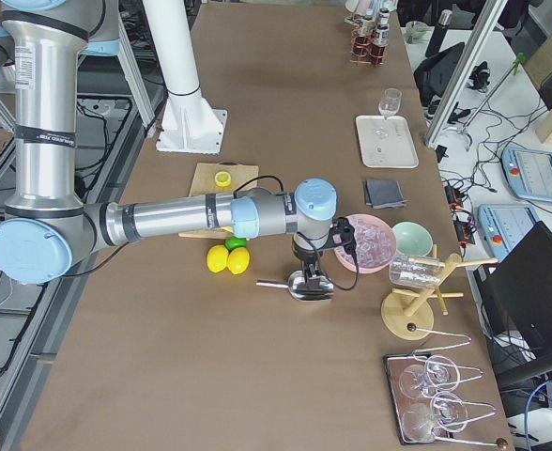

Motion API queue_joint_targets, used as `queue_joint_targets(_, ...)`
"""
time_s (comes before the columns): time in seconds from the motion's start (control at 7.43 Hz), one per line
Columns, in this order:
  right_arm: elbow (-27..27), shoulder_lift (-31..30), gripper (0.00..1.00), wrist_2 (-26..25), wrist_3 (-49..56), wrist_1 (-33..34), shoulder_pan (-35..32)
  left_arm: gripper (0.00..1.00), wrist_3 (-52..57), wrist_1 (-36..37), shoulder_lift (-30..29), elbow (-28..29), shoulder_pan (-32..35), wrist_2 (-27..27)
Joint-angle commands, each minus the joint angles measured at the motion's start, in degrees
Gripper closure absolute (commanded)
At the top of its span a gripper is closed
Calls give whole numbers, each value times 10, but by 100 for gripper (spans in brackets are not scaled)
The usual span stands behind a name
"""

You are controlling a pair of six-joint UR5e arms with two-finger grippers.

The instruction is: Take tea from basket to plate

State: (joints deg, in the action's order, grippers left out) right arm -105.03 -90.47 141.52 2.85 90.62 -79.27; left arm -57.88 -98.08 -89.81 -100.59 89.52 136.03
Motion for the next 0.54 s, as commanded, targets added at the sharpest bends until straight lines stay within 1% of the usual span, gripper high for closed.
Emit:
queue_joint_targets(0.0, -44, 73, 0, 45, 0, -1, 57, 2, -212, -3, -102, 53, 0, -2)
queue_joint_targets(0.13, -49, 107, 0, 48, 1, -4, 70, 2, -271, 1, -140, 77, 0, -5)
queue_joint_targets(0.27, -52, 133, 0, 49, -5, -42, 89, 2, -360, -4, -181, 111, 0, -11)
queue_joint_targets(0.4, -54, 136, 0, 50, -13, -115, 128, 2, -407, -5, -226, 149, -1, -52)
